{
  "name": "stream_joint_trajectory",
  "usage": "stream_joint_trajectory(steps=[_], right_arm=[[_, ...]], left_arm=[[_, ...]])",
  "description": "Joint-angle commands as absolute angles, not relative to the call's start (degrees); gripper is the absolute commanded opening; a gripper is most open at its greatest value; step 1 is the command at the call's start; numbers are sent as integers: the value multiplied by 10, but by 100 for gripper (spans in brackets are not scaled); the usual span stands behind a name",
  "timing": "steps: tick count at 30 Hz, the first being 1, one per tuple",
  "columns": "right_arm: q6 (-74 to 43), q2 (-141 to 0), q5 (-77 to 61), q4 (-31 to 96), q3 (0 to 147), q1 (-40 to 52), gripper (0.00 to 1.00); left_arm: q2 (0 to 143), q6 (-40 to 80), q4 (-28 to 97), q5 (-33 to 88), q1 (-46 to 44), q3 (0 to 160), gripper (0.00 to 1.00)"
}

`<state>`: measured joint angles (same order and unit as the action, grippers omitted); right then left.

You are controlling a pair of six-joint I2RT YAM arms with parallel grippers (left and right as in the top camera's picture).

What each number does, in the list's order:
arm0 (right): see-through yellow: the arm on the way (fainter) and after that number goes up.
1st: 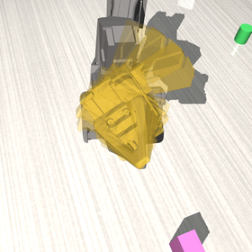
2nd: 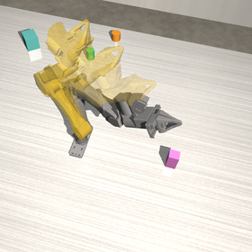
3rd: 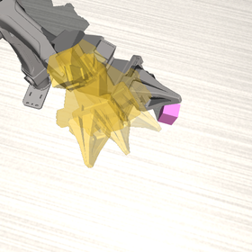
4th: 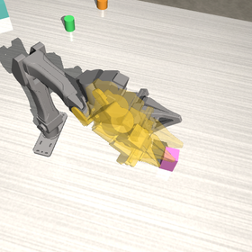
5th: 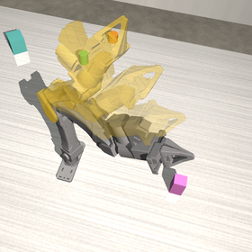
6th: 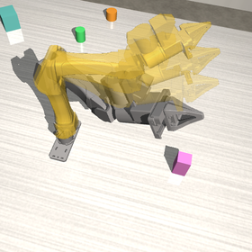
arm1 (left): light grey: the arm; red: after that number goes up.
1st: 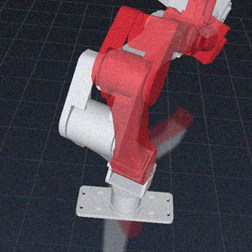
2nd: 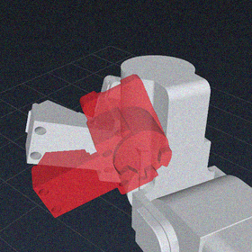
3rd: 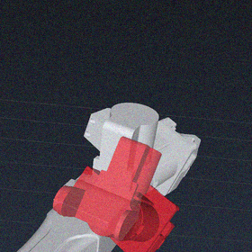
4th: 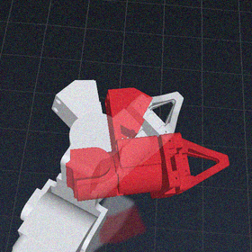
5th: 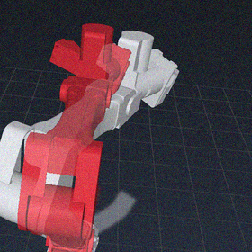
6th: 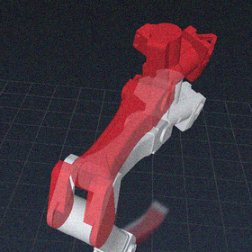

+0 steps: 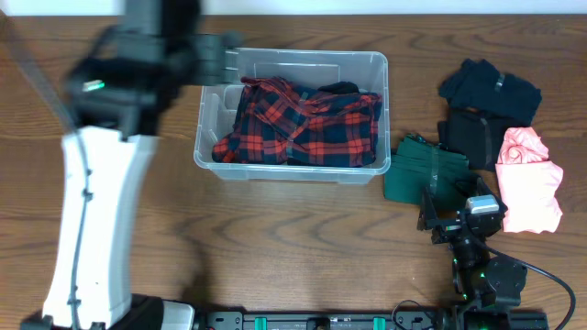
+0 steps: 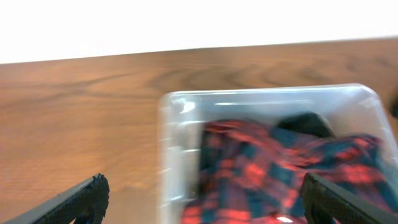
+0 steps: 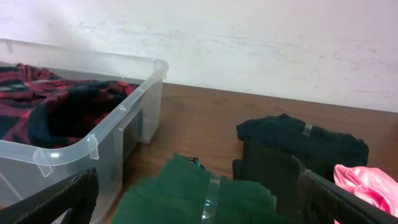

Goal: Pack container

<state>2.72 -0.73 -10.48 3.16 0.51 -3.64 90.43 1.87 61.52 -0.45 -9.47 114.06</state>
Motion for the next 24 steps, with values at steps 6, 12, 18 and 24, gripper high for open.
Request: stream_joint_trajectory(steps=[6,12,18,24], right_arm=[[24,-5,-103,32,3,-34,99],[24,-5,-103,32,3,-34,99],[24,-5,-103,32,3,-34,99],[61,-5,-78,34,3,-35,99]], left_arm=[[922,23,627,-9,107,1142,98],[958,37,630,-9,168,1142,98],[1002,37,630,-9,182,1142,98],[1042,37,630,-6,182,1142,98]])
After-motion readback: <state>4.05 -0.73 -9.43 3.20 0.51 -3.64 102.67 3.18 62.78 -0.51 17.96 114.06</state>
